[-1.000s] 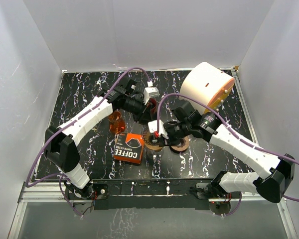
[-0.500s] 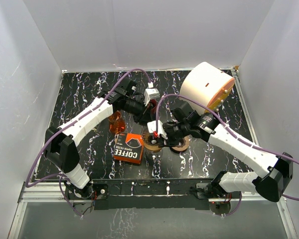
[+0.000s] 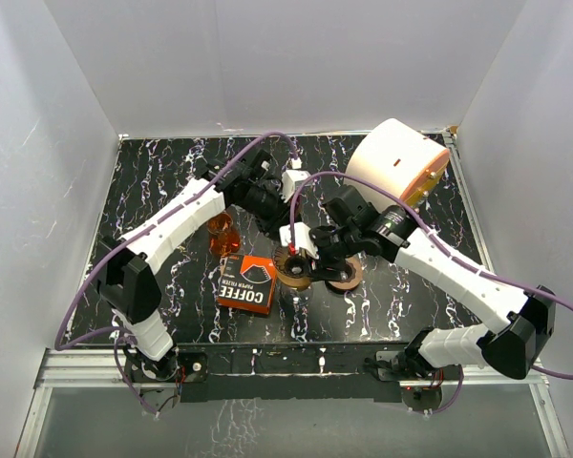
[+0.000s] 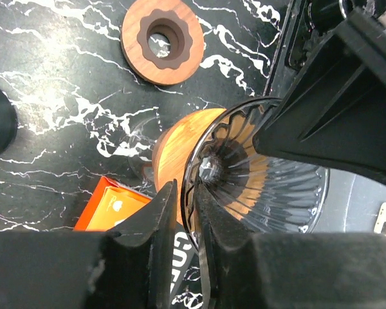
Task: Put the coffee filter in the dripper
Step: Place the coffee dripper on the coffee server.
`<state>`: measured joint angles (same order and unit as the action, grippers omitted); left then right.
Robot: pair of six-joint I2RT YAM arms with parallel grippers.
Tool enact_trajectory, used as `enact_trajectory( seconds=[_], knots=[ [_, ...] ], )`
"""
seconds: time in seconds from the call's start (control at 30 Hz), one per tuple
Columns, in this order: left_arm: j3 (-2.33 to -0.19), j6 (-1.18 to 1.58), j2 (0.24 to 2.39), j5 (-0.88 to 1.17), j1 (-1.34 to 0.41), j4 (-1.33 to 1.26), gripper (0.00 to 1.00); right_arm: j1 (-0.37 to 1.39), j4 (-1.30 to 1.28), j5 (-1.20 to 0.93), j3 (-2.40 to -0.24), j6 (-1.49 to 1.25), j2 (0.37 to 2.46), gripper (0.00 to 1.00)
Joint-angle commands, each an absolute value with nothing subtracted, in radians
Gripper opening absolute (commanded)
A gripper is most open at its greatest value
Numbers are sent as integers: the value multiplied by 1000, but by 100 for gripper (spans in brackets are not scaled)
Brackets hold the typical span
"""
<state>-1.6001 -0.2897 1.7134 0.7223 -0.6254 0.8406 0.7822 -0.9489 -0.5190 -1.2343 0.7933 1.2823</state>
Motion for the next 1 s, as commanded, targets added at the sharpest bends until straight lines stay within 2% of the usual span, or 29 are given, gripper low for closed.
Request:
enact_trajectory(
  seconds=[0.0, 0.2, 0.57, 0.97],
  knots=[
    [-1636, -324, 1726, 672, -632, 915, 20, 775, -969, -499, -1297, 805, 1276, 53],
    [-1679, -322, 1733, 675, -632, 914, 31, 776, -977, -517, -1314, 795, 1260, 64],
    [-1756, -336, 1699, 668, -633, 933, 60, 714, -997, -600, -1352, 786, 1221, 71],
    [-1762, -339, 1623, 556, -620, 934, 73, 521, -935, -711, -1341, 683, 1137, 73]
  ],
)
